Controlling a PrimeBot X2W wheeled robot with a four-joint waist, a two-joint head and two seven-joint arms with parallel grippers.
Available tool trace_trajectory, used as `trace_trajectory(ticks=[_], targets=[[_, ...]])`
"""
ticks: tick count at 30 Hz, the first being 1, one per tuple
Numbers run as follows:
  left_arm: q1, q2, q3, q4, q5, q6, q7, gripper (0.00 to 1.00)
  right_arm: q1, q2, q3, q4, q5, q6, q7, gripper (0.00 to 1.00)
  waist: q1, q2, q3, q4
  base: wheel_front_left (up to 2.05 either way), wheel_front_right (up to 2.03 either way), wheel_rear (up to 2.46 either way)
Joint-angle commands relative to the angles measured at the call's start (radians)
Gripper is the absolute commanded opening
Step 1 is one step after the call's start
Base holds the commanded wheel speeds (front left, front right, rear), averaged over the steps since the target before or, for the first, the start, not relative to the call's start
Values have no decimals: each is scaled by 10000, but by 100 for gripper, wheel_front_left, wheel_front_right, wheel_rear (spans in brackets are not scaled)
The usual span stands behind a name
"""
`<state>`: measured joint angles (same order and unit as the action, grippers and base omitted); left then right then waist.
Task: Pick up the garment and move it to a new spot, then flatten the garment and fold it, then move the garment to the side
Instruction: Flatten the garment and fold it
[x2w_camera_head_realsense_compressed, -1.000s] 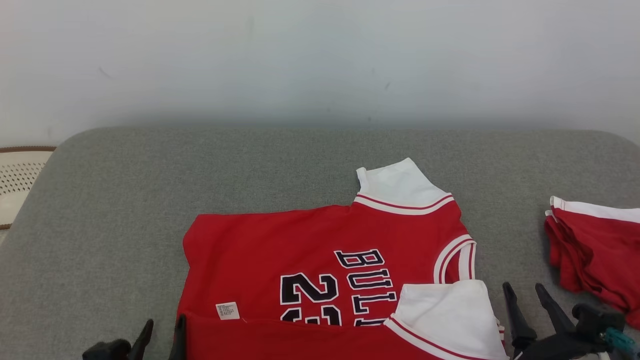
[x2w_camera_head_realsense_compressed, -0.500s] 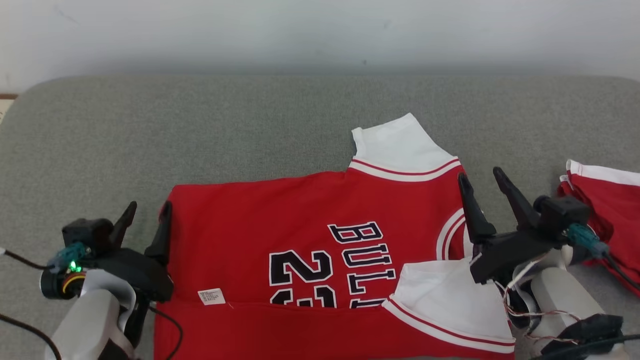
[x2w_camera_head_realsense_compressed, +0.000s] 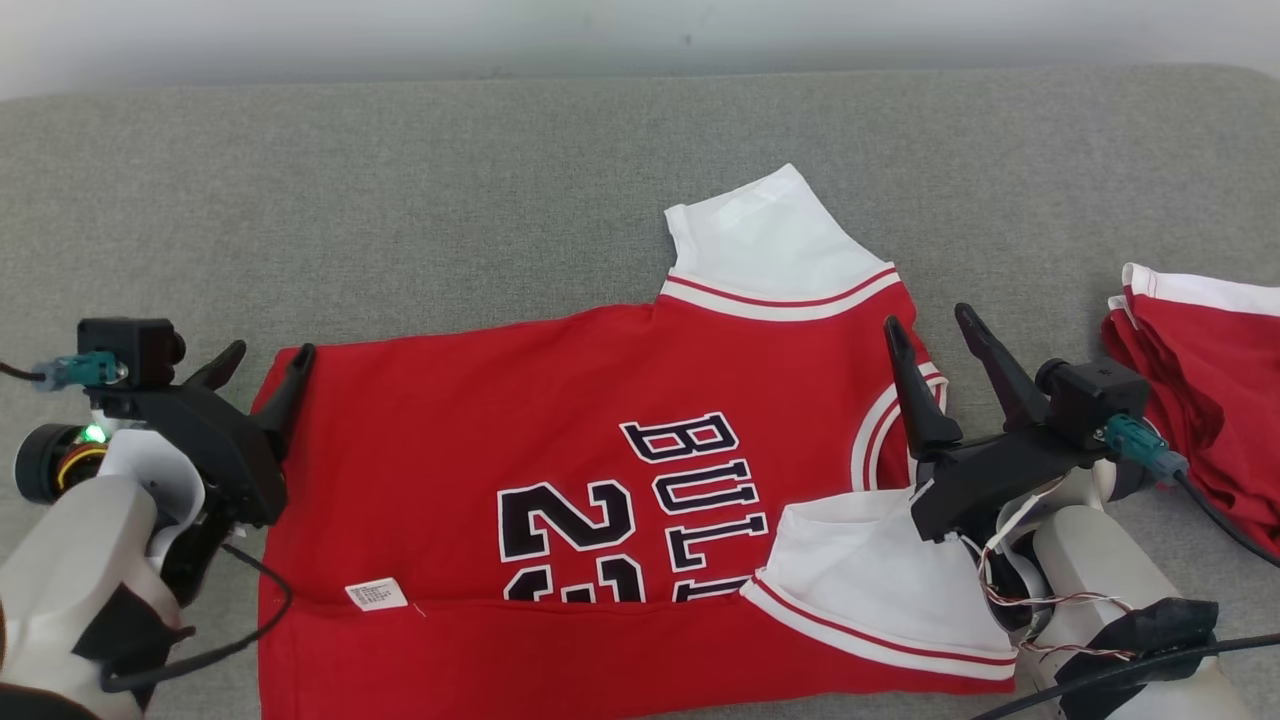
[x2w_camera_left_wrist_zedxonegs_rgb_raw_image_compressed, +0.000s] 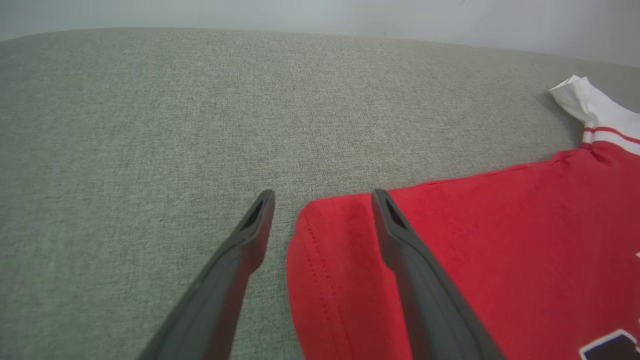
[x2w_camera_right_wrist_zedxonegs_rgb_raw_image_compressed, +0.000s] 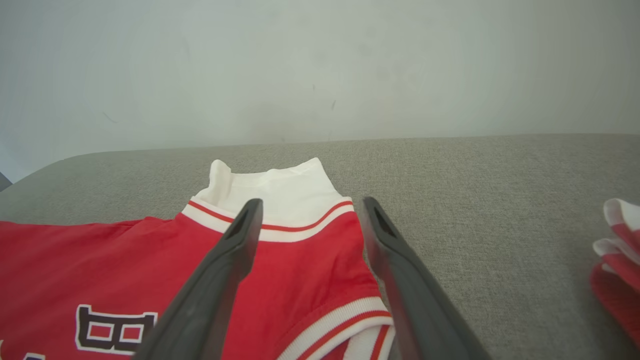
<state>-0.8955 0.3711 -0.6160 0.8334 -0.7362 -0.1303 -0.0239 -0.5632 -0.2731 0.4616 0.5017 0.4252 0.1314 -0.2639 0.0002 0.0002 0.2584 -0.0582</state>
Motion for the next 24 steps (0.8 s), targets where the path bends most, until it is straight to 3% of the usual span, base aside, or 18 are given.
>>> trace_trajectory(ticks=[1,13,24], targets=[[-121,230,-314,-85,-395,4,188,100,41,87,-7,28,49,-14,3,100,-2,-2,-12,-32,0,0,0],[-241,958,-1990,321,-2594,3,1174,100,225,219,-199,36,46,-14,3,100,-2,-2,-76,-196,0,0,0],[-470,826,-2871,664,-3167,2,1038,100,-17,275,-25,57,-8,-14,3,100,-2,-2,44,-363,0,0,0]])
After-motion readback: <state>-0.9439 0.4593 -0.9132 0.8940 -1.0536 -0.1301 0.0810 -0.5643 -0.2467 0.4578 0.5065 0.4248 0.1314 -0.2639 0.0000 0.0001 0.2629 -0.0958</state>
